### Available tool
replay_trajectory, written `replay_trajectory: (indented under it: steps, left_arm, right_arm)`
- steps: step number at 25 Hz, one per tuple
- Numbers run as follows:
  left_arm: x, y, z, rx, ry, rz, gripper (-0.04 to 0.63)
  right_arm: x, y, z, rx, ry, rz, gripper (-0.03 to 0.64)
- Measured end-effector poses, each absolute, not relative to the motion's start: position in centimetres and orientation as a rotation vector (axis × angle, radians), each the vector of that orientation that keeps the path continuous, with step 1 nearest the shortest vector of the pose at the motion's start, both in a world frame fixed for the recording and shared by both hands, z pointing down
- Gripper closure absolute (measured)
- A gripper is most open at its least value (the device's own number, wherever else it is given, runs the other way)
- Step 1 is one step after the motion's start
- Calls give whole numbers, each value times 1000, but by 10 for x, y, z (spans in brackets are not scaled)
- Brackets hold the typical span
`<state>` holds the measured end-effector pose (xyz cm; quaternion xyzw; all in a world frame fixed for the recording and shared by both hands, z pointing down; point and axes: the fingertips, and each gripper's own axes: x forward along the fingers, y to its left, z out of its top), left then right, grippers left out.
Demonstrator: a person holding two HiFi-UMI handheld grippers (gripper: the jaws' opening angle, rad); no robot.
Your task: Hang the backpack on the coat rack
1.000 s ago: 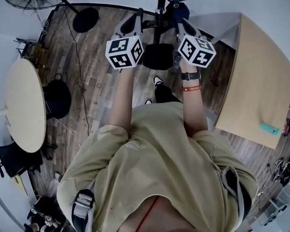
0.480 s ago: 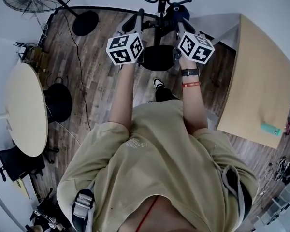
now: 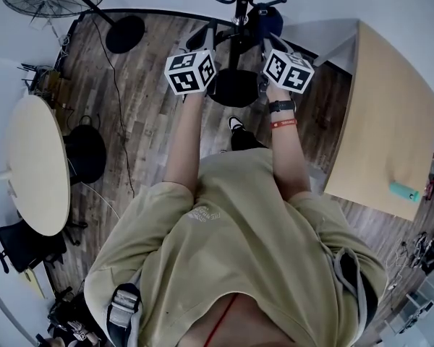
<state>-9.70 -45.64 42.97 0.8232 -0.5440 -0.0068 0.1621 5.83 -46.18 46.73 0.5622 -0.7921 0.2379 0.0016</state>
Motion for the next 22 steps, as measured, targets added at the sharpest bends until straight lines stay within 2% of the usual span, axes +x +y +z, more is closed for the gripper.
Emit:
replay_trajectory:
  steps: [22]
  left_arm:
    - [-124, -420, 576, 2103, -1482, 216, 571]
  right_arm:
    - [28, -429, 566, 1582, -2344, 886, 598]
